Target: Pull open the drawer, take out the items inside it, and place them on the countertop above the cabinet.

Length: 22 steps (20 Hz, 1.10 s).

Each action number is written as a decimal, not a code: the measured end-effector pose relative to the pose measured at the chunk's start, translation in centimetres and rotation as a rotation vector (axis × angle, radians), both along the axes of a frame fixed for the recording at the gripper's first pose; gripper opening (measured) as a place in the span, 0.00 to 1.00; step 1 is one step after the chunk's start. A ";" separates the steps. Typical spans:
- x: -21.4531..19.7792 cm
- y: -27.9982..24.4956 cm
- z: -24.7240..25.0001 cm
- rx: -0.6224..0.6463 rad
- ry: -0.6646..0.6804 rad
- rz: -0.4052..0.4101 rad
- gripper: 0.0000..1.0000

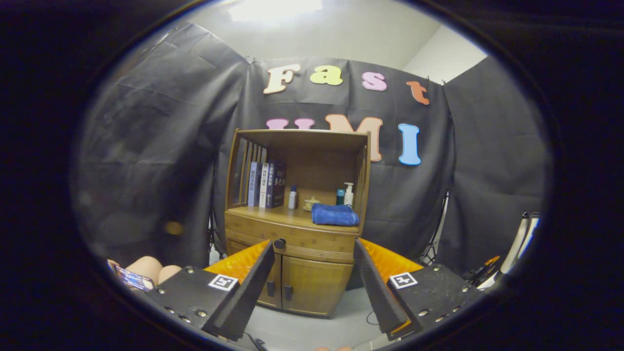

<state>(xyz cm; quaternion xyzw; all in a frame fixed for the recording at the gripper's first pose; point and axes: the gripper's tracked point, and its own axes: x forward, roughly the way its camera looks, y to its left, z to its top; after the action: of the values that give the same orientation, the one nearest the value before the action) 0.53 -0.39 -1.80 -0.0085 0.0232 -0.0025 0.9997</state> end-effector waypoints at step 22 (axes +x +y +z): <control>0.5 -0.4 -1.2 -0.008 0.021 -0.010 0.97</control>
<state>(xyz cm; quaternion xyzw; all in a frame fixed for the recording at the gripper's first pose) 1.08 -0.83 -2.98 -0.0122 0.0337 -0.0074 0.9993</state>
